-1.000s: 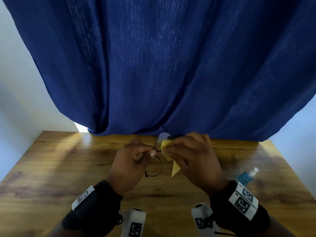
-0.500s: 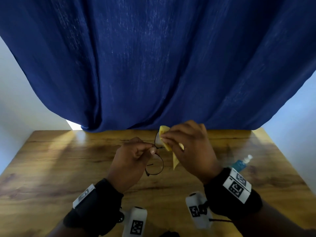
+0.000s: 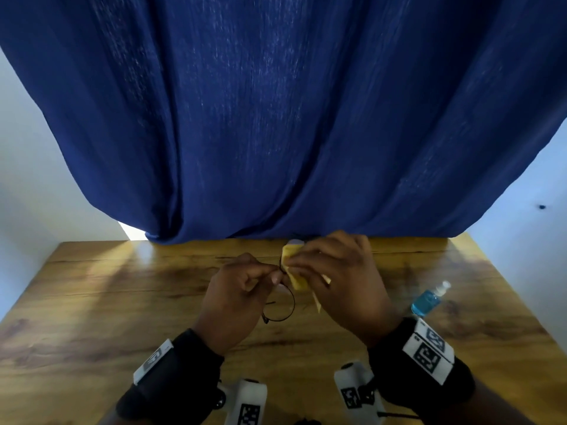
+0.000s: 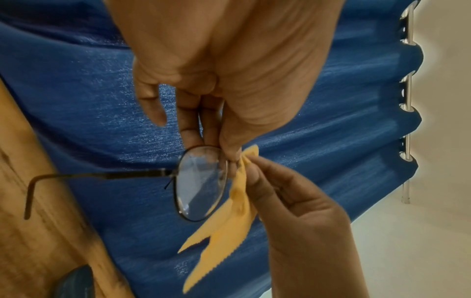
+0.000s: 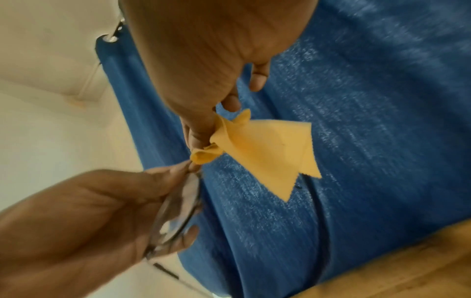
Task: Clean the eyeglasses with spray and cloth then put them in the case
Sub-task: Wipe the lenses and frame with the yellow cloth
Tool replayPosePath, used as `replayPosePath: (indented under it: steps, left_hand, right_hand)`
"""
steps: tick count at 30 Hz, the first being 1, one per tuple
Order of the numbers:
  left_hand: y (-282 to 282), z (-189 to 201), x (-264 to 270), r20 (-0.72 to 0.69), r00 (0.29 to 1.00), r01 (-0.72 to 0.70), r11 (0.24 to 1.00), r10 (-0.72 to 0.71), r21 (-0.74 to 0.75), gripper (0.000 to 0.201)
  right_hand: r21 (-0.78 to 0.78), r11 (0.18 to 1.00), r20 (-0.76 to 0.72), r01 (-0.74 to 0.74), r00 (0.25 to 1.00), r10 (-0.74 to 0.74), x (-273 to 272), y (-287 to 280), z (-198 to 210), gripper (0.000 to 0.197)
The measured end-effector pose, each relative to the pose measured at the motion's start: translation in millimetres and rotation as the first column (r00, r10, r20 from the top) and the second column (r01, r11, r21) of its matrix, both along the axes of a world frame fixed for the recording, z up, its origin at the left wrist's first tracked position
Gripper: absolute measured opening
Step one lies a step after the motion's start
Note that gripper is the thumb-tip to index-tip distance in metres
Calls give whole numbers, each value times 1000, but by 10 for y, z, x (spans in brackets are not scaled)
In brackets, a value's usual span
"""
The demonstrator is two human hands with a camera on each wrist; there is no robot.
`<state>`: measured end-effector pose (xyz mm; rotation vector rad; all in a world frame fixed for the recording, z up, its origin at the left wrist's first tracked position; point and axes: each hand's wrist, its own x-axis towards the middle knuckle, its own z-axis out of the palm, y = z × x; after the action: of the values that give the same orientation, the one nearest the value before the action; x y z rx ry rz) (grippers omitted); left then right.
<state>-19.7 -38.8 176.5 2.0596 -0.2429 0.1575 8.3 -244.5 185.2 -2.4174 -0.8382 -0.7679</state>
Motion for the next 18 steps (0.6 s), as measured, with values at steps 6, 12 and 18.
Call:
replayPosePath:
  steps: [6,12,18]
  left_hand:
    - [46,16,-60,28,1000,4,1000,-5,8,15]
    - [155,34,-71,34,999,-11,1000,10,25,17]
    - [170,82,-62,57,998,-11,1000,11,6,17]
  right_hand:
    - [34,998,-14,58,998,-58,51,188,93,12]
    - [81,993,-101,91,991,-82,-31,166,103,14]
    - [24,997,-61,73,996,-72,-41,312,137,15]
